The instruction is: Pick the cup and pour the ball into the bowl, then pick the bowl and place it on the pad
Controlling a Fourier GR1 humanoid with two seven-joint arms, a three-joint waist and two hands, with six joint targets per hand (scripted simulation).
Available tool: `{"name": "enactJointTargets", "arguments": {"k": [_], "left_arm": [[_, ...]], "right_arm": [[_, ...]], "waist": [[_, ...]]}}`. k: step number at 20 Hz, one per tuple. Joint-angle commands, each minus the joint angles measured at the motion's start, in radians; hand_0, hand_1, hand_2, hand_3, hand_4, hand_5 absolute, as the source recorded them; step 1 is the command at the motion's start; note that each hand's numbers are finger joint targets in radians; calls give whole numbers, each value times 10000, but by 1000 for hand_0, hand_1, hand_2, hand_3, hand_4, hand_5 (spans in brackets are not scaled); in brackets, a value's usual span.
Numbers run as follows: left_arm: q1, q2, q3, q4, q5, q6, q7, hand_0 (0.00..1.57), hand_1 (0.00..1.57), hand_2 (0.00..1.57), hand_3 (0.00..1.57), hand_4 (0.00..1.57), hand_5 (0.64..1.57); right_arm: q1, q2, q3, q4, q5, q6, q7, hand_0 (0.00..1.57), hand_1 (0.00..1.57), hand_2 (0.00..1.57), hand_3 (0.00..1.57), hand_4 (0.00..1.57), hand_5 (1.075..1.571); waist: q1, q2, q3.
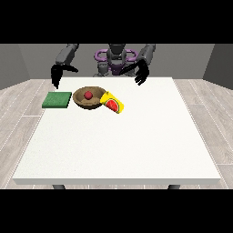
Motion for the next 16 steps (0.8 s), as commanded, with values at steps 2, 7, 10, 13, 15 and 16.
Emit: {"name": "enactJointTargets", "arguments": {"k": [2,7,10,13,15,16], "left_arm": [[1291,-27,206,-1039,2384,-1605,-2501,0,0,0,0,0,1565],[1349,259,861,-676,2660,-2283,-3192,0,0,0,0,0,1563],[1533,497,780,-1458,2734,-2782,-2761,0,0,0,0,0,1564],[1517,1015,1048,-1891,2831,-3238,-2095,0,0,0,0,0,1565],[1700,1094,1050,-2344,2912,-3394,-2062,0,0,0,0,0,1565],[2013,1191,1286,-2013,2960,-3420,-2647,0,0,0,0,0,1566]], "right_arm": [[-73,962,91,-8,322,-1262,-469,0,0,0,0,295,1570],[-975,969,178,844,361,-1579,-680,0,0,0,0,327,1570],[-1466,824,-161,2054,292,-1949,-1001,0,0,0,0,285,1567],[-1652,571,-156,2908,241,-1596,-1383,0,0,0,0,251,1567],[-1466,323,-300,3519,317,-1390,-2114,0,0,0,0,214,1565],[-1342,813,74,3350,515,-1639,-2309,0,0,0,0,189,1563]], "waist": [[989,513,100],[544,812,129],[1033,683,132],[967,447,135],[1141,699,137],[835,509,133]]}}
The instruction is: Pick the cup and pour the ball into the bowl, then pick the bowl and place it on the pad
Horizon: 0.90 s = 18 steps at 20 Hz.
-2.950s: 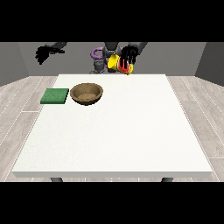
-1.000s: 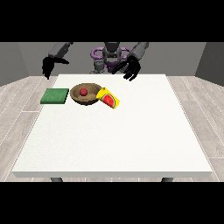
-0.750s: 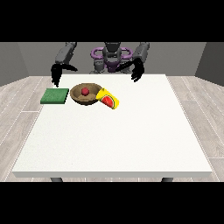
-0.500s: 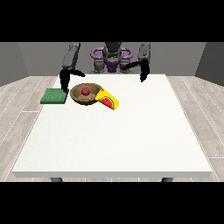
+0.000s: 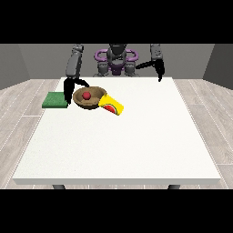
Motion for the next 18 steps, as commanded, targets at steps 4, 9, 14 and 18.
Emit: {"name": "enactJointTargets", "arguments": {"k": [4,9,14,18], "left_arm": [[7,55,55,-973,-24,-215,494,0,0,0,0,0,1566],[-200,28,47,-1627,-94,-204,522,0,0,0,0,0,1565],[28,444,225,-1662,245,-810,87,0,0,0,0,80,1571],[-144,273,92,-1623,320,-895,193,0,0,0,0,568,1549]], "right_arm": [[-666,-206,-96,1942,70,99,-1406,0,0,0,0,116,1563],[-1341,-325,-286,2644,-42,-8,-1984,0,0,0,0,64,1562],[-360,117,-389,3081,137,-1780,-857,1453,1453,1571,0,468,1512],[160,-602,556,2762,1741,-3610,-780,1571,1571,1571,1570,920,1536]], "waist": [[84,556,8],[345,1300,12],[670,1394,1],[1142,1443,-62]]}}
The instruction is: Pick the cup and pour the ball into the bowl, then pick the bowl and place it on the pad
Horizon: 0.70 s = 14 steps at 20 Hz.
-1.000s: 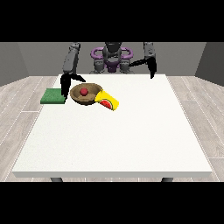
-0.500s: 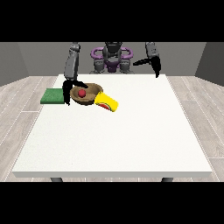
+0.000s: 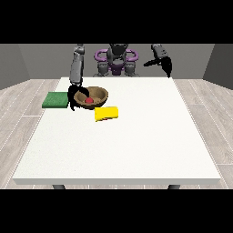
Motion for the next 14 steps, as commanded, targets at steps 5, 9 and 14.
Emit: {"name": "enactJointTargets", "arguments": {"k": [5,9,14], "left_arm": [[45,19,-200,121,126,-447,-3,0,0,0,0,824,1497],[432,-40,253,1091,441,-420,154,0,0,0,0,963,1422],[1518,-71,673,2265,431,-219,-698,0,0,0,0,998,1411]], "right_arm": [[554,-812,814,560,1714,-2957,2266,1571,1571,1571,1383,910,1563],[267,-1123,1403,94,2093,-2856,4334,1571,1571,1571,950,866,1567],[-895,-1568,2190,-556,2560,-2285,7287,1571,1571,1571,889,806,1565]], "waist": [[787,-81,338],[-95,-1642,344],[-1116,-3042,365]]}}
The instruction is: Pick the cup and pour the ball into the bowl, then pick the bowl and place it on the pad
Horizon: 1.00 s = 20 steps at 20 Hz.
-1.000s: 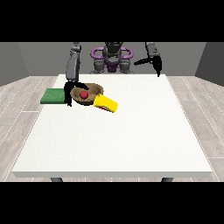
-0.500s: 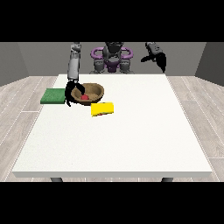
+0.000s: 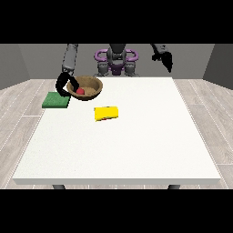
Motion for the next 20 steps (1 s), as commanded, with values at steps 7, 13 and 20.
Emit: {"name": "enactJointTargets", "arguments": {"k": [7,13,20], "left_arm": [[739,377,891,703,278,77,-373,0,0,0,0,997,1414],[310,922,1635,1441,559,-295,-1027,0,0,0,0,1096,1448],[-254,3258,3561,953,2405,-2200,-753,0,0,0,0,1319,1562]], "right_arm": [[-176,-1156,-64,-826,-385,1871,2059,1571,1571,1571,750,787,1570],[-617,-870,85,-1608,-167,1546,2917,1571,1571,1571,677,788,1570],[-56,-2532,-1207,-680,-783,2348,1026,1571,1571,1571,0,884,1571]], "waist": [[-1496,-848,100],[-1641,-218,95],[-888,822,102]]}}
